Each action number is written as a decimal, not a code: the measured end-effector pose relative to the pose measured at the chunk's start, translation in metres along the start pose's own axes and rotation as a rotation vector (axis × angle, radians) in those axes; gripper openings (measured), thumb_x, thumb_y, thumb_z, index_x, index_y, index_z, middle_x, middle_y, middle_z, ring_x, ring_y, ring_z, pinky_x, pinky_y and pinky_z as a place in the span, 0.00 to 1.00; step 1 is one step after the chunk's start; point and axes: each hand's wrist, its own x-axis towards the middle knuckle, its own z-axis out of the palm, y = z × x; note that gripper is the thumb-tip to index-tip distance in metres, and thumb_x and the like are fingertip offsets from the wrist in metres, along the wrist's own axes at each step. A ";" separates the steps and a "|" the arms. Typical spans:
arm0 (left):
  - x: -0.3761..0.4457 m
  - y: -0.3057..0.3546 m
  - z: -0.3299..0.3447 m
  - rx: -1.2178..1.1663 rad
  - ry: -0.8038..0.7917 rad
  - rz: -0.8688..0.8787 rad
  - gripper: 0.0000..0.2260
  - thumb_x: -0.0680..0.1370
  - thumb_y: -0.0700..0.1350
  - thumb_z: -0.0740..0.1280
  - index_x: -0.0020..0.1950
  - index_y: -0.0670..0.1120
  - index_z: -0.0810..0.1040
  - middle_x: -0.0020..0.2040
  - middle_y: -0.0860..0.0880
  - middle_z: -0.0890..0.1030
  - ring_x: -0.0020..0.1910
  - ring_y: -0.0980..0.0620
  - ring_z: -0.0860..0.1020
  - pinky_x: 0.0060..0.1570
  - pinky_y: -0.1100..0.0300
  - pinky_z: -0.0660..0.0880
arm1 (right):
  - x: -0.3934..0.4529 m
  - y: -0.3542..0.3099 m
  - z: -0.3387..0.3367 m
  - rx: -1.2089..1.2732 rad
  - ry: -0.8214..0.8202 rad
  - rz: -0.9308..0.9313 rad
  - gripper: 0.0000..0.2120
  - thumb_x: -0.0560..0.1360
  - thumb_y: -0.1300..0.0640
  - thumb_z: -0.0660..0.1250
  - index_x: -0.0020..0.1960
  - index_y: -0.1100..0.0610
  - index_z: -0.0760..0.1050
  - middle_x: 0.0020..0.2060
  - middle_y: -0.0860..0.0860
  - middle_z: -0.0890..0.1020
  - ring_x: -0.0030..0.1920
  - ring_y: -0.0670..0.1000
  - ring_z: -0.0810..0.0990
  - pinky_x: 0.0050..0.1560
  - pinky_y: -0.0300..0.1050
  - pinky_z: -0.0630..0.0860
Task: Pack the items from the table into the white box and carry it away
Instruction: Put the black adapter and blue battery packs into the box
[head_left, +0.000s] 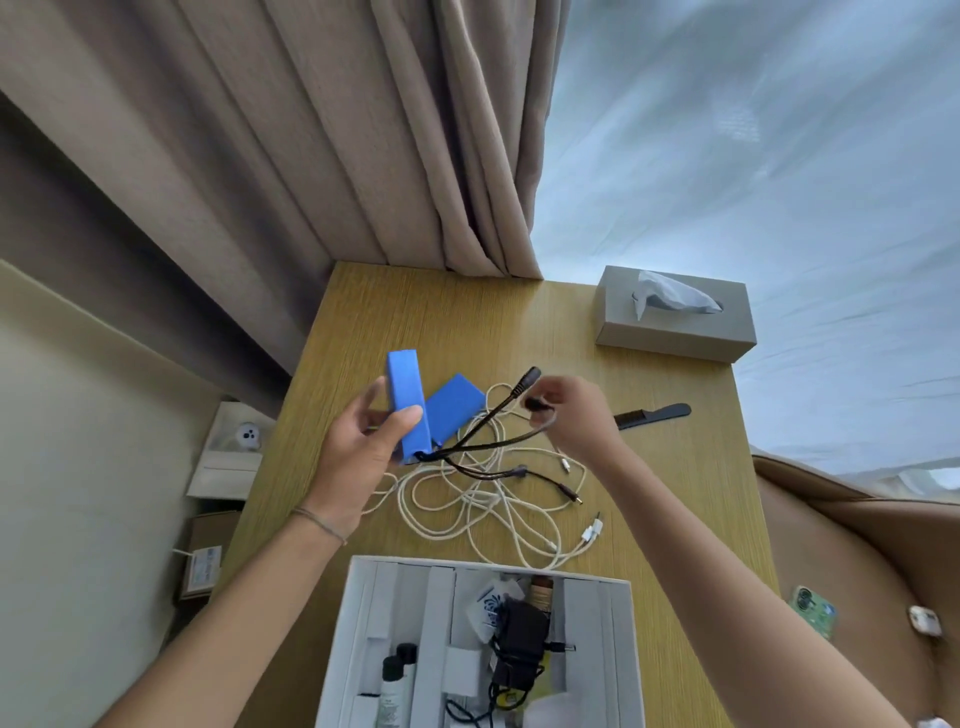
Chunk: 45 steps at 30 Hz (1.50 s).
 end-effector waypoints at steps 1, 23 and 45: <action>-0.003 0.002 -0.010 -0.020 -0.002 -0.018 0.24 0.74 0.46 0.74 0.69 0.47 0.75 0.44 0.49 0.81 0.40 0.55 0.82 0.47 0.50 0.79 | 0.009 -0.007 0.006 -0.044 0.008 -0.026 0.10 0.78 0.61 0.66 0.54 0.55 0.84 0.47 0.50 0.86 0.46 0.52 0.84 0.47 0.51 0.83; -0.046 -0.014 -0.135 -0.203 0.157 -0.110 0.27 0.64 0.45 0.75 0.63 0.48 0.76 0.51 0.48 0.81 0.44 0.55 0.82 0.37 0.61 0.79 | 0.094 -0.023 0.118 -1.095 -0.232 -0.488 0.37 0.73 0.49 0.73 0.77 0.52 0.60 0.69 0.57 0.71 0.66 0.59 0.73 0.69 0.60 0.68; -0.079 -0.016 -0.103 -0.161 0.044 -0.077 0.32 0.63 0.46 0.76 0.67 0.49 0.72 0.57 0.44 0.80 0.52 0.47 0.80 0.49 0.52 0.77 | -0.064 -0.041 -0.033 -0.274 0.451 -0.240 0.35 0.66 0.38 0.73 0.67 0.51 0.68 0.57 0.52 0.81 0.54 0.55 0.79 0.49 0.52 0.76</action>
